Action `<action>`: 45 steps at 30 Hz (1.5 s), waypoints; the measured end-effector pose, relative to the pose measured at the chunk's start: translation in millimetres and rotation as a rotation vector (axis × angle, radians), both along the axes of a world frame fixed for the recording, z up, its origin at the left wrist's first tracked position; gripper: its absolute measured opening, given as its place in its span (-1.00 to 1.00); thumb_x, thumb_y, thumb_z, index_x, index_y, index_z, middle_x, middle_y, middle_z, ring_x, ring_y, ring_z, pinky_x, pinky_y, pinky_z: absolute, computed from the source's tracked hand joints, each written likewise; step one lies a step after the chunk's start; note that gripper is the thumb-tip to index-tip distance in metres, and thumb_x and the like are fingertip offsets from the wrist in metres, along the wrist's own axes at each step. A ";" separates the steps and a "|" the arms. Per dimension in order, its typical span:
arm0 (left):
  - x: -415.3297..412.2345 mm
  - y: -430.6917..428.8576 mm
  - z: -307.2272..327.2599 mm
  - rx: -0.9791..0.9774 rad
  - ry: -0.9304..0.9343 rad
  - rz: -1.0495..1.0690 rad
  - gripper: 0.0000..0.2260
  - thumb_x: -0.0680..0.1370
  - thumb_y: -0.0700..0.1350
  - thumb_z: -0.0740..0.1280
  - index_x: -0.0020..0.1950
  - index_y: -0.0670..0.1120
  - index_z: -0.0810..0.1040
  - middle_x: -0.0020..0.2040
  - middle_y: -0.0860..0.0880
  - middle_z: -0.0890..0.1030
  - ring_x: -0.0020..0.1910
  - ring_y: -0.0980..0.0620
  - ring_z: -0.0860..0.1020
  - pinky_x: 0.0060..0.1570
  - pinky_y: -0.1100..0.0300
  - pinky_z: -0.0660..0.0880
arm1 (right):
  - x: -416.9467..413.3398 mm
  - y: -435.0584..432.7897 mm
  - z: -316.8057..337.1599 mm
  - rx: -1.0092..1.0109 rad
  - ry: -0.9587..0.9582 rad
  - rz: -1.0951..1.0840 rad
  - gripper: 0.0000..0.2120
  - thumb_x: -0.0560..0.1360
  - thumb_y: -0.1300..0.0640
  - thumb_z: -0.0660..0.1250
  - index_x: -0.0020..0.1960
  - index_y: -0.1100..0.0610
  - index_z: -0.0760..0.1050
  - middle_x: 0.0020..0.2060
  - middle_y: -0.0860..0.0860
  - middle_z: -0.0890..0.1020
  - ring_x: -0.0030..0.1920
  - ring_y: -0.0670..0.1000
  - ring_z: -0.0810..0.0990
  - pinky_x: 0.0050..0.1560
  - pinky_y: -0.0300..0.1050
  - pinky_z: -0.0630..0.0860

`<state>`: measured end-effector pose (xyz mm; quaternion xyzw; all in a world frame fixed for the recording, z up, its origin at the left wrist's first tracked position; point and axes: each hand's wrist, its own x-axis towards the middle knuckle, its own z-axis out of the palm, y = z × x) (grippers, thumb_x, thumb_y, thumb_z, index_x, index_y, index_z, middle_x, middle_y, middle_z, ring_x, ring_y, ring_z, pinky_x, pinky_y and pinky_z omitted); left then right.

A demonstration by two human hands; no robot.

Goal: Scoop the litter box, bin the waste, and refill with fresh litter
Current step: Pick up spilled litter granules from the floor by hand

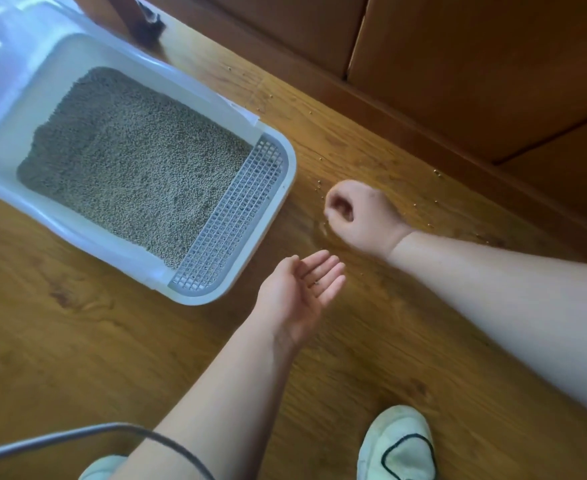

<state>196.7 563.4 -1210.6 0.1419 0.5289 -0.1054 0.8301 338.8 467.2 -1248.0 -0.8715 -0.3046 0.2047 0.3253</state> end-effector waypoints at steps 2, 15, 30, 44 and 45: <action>5.1 -0.2 -4.0 -0.019 -0.006 0.032 -0.61 0.69 -0.07 0.00 0.19 -0.29 0.51 0.06 -0.27 0.63 0.06 -0.16 0.62 0.13 -0.02 0.53 | -23.8 -1.8 18.6 0.012 0.080 0.177 -0.92 0.44 0.17 0.32 -0.14 0.00 0.53 -0.22 -0.11 0.56 -0.21 -0.10 0.51 -0.14 -0.20 0.46; -0.9 16.8 -12.2 0.016 0.021 0.052 -0.59 0.70 -0.07 0.00 0.19 -0.30 0.54 0.14 -0.28 0.62 0.15 -0.19 0.60 0.25 -0.05 0.50 | 23.7 25.8 -12.5 -0.148 -0.036 -0.142 -0.92 0.59 0.16 0.27 0.00 0.01 0.50 -0.05 -0.09 0.51 -0.05 -0.02 0.51 -0.12 -0.20 0.43; -20.3 10.4 -5.7 -0.028 0.040 0.027 -0.59 0.70 -0.08 -0.01 0.18 -0.31 0.53 0.14 -0.29 0.62 0.12 -0.18 0.62 0.13 -0.02 0.56 | 33.9 47.8 -35.3 -0.356 -0.158 0.005 -0.87 0.59 0.19 0.19 -0.11 0.07 0.47 -0.10 0.02 0.49 0.01 0.13 0.47 -0.09 -0.11 0.32; 11.5 -18.0 -14.1 -0.025 0.000 0.048 -0.61 0.68 -0.10 -0.01 0.20 -0.30 0.52 0.08 -0.24 0.62 0.06 -0.14 0.62 0.09 0.01 0.56 | -30.3 -40.6 13.6 -0.069 -0.020 0.116 -0.88 0.52 0.13 0.27 -0.04 0.05 0.60 -0.18 -0.14 0.50 -0.14 -0.11 0.47 -0.05 -0.14 0.48; 9.1 -18.8 -14.6 -0.007 0.025 0.027 -0.61 0.68 -0.11 0.00 0.21 -0.30 0.52 0.12 -0.25 0.61 0.08 -0.14 0.61 0.11 0.00 0.55 | -22.8 -40.8 9.7 -0.091 -0.022 0.023 -0.89 0.53 0.16 0.28 -0.05 0.05 0.59 -0.17 -0.13 0.50 -0.14 -0.09 0.48 -0.05 -0.12 0.48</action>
